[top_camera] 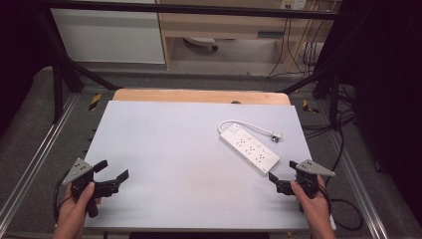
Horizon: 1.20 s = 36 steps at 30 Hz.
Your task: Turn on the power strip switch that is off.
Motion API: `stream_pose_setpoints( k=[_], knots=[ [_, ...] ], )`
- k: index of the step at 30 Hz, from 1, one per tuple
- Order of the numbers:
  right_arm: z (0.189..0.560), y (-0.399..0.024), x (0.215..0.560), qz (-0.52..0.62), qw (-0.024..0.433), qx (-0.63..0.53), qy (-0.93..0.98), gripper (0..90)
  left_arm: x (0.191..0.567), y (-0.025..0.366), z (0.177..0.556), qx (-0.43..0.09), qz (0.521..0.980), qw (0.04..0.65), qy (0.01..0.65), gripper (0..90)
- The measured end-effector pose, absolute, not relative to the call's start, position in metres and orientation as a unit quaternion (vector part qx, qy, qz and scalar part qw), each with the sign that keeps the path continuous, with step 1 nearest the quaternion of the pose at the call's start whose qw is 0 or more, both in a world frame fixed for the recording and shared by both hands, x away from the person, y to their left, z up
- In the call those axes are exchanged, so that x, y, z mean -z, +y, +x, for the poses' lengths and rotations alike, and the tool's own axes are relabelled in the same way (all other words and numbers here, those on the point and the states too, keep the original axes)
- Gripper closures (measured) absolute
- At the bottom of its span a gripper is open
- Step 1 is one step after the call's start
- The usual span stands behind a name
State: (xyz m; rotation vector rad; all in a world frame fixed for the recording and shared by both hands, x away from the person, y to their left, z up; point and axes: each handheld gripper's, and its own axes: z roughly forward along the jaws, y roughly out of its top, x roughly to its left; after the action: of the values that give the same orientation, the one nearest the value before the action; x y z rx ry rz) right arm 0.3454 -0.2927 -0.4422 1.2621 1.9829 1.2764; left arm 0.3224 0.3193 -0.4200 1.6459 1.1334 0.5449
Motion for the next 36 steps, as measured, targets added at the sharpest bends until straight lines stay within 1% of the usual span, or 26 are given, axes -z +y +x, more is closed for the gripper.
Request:
stream_pose_setpoints(
  k=[9,17,36],
  knots=[
    [0.343,-0.299,0.442,0.468,0.234,-0.458,0.719,3.8,0.420,0.316,0.323,-0.226,0.687,0.506,0.470,6.0],
    [0.338,-0.309,0.433,0.476,0.245,-0.472,0.700,2.8,0.419,0.315,0.322,-0.229,0.686,0.503,0.473,6.0],
    [0.330,-0.307,0.411,0.464,0.272,-0.513,0.669,2.0,0.419,0.314,0.322,-0.232,0.688,0.501,0.470,6.0]
  ],
)
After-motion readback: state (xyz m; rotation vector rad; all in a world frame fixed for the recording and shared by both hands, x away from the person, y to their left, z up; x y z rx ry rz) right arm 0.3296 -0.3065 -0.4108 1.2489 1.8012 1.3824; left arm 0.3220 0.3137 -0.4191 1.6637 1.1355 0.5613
